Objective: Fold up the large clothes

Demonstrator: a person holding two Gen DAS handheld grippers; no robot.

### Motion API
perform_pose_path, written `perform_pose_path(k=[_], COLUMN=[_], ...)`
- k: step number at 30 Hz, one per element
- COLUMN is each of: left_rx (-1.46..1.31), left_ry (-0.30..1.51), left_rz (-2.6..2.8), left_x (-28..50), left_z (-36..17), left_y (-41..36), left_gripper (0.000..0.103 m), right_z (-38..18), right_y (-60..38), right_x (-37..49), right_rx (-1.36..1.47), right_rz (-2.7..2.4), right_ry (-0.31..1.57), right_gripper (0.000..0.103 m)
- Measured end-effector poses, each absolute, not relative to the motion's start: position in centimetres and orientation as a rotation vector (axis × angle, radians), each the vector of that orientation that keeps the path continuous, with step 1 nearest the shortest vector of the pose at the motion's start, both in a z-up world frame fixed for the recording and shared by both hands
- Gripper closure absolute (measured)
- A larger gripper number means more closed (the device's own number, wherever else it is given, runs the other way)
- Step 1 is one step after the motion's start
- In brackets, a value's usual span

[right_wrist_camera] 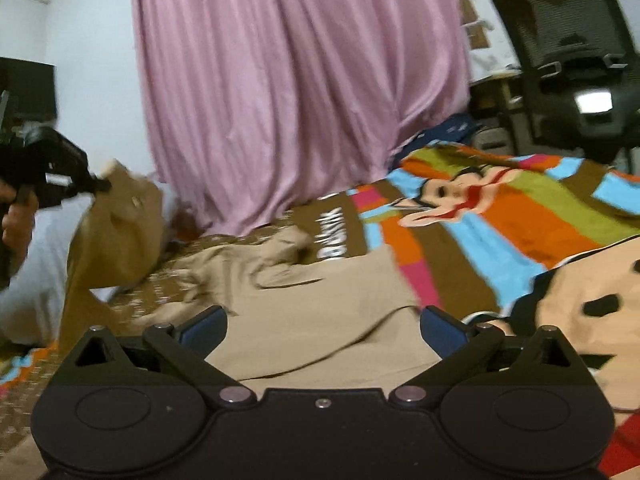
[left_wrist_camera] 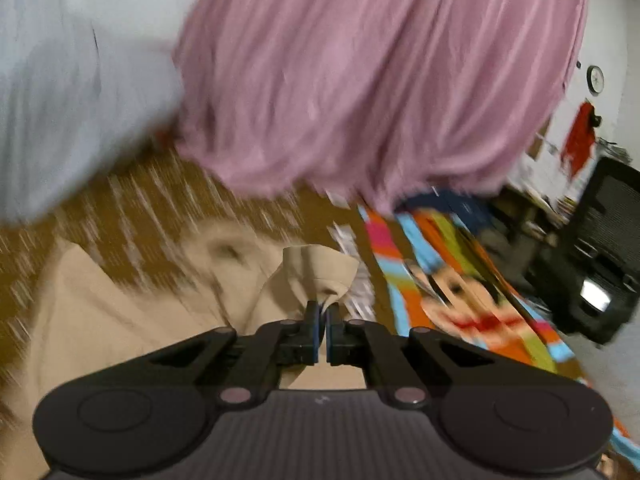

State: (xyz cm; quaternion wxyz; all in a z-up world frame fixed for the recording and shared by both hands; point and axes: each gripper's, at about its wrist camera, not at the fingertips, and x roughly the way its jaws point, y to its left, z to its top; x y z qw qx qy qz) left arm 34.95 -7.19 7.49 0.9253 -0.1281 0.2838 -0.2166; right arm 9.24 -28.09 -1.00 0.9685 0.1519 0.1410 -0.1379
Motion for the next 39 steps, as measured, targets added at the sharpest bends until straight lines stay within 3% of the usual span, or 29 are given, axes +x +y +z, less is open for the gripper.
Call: perform_pose_path(k=[2, 4, 6, 7, 13, 24, 34, 39], left_rx=[-0.297, -0.314, -0.317, -0.318, -0.246, -0.017, 0.080, -0.072], left_ry=[0.675, 0.746, 0.783, 0.783, 0.741, 0.699, 0.857, 0.820], left_rz=[-0.477, -0.522, -0.564, -0.573, -0.485, 0.198, 0.335, 0.342], left_x=[34.7, 34.3, 33.6, 33.2, 32.0, 42.4, 52.5, 51.6], left_z=[4.7, 2.7, 1.5, 1.1, 1.8, -0.3, -8.7, -10.0], left_y=[-8.4, -8.6, -8.3, -8.1, -3.6, 7.3, 8.7, 11.4], left_gripper=[0.098, 0.085, 0.040, 0.029, 0.017, 0.015, 0.018, 0.007], right_z=[-1.4, -2.1, -2.7, -2.9, -3.5, -6.2, -7.5, -7.8], right_y=[-28.5, -29.0, -29.3, -29.2, -28.5, -26.8, -26.6, -26.5], right_x=[9.1, 9.0, 8.9, 8.8, 9.2, 10.7, 12.2, 12.7], right_rx=[0.303, 0.324, 0.337, 0.337, 0.316, 0.243, 0.222, 0.211], right_rz=[-0.316, -0.336, -0.344, -0.345, -0.327, -0.294, -0.278, -0.273], right_ry=[0.289, 0.301, 0.314, 0.319, 0.341, 0.436, 0.518, 0.550], right_gripper=[0.001, 0.001, 0.001, 0.001, 0.001, 0.001, 0.001, 0.001])
